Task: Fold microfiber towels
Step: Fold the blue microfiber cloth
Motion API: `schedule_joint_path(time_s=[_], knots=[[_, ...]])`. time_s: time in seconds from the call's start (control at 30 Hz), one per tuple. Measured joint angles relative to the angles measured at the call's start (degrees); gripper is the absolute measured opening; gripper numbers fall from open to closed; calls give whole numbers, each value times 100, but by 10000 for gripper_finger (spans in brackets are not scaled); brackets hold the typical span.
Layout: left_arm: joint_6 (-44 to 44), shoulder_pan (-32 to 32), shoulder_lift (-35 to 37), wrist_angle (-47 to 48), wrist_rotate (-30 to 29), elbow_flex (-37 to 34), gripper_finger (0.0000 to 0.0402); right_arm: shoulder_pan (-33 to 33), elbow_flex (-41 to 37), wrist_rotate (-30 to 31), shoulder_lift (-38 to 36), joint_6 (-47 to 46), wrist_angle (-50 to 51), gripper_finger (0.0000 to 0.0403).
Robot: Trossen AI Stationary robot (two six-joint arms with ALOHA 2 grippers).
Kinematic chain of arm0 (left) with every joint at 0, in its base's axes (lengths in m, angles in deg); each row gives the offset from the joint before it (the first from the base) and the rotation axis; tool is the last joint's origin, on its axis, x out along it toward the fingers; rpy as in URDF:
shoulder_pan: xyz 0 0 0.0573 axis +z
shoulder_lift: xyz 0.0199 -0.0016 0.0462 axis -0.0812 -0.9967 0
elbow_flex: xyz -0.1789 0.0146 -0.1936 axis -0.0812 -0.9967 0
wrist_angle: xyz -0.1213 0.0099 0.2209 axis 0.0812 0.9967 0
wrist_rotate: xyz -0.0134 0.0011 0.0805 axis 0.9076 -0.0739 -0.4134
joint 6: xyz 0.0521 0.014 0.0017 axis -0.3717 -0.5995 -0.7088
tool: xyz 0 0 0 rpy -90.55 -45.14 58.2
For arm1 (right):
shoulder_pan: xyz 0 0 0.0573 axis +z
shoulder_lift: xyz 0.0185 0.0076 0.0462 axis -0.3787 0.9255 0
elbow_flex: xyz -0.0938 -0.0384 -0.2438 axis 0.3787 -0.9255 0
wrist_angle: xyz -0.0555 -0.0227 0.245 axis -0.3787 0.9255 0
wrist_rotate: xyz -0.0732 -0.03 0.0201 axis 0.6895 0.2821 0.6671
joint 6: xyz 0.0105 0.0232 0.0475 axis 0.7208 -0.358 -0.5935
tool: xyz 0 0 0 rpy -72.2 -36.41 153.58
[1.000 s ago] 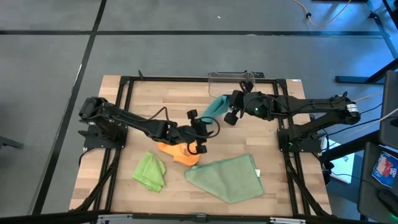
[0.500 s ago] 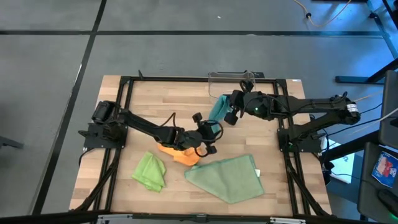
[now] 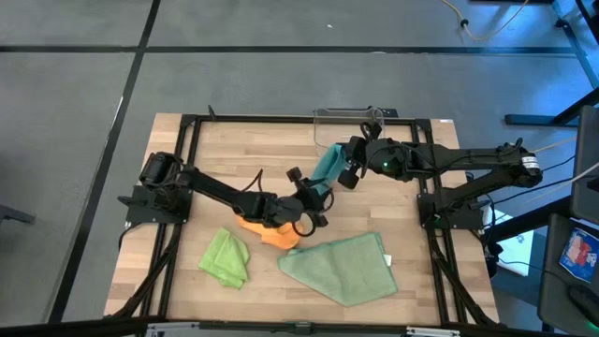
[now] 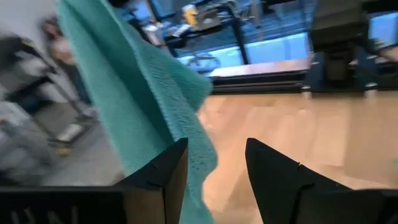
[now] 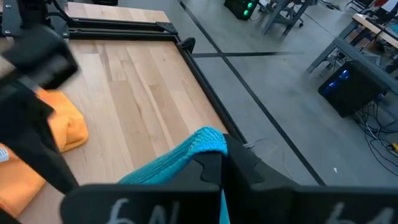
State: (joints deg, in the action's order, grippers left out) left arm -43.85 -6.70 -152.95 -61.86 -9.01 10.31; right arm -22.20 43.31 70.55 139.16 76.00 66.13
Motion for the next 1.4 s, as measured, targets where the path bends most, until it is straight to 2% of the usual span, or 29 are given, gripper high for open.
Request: schedule_joint_path(time_s=[0.07,0.2,0.47,0.57,0.67,0.73,0.87,1.0,1.07,1.3,1.4], knots=[[324,114,0,125,281,0,150,0,0,0,0,-4,0,2],[532,235,0,279,120,0,146,0,0,0,0,-5,0,2],[872,215,0,574,171,0,145,0,0,0,0,12,-1,2],[790,134,0,563,-152,0,145,0,0,0,0,91,-2,2],[391,52,0,339,-668,0,145,2,0,0,0,97,-2,2],[100,24,0,116,-796,0,145,2,0,0,0,107,-2,2],[-69,120,0,-190,-360,0,145,2,0,0,0,106,-4,2],[599,366,-4,213,337,0,145,2,0,0,0,104,-18,2],[903,459,-83,350,478,0,145,2,0,0,0,103,-23,2],[982,421,-197,336,500,-2,145,2,0,0,0,107,-13,2],[971,363,-197,317,288,-2,145,2,0,0,0,118,-2,2]])
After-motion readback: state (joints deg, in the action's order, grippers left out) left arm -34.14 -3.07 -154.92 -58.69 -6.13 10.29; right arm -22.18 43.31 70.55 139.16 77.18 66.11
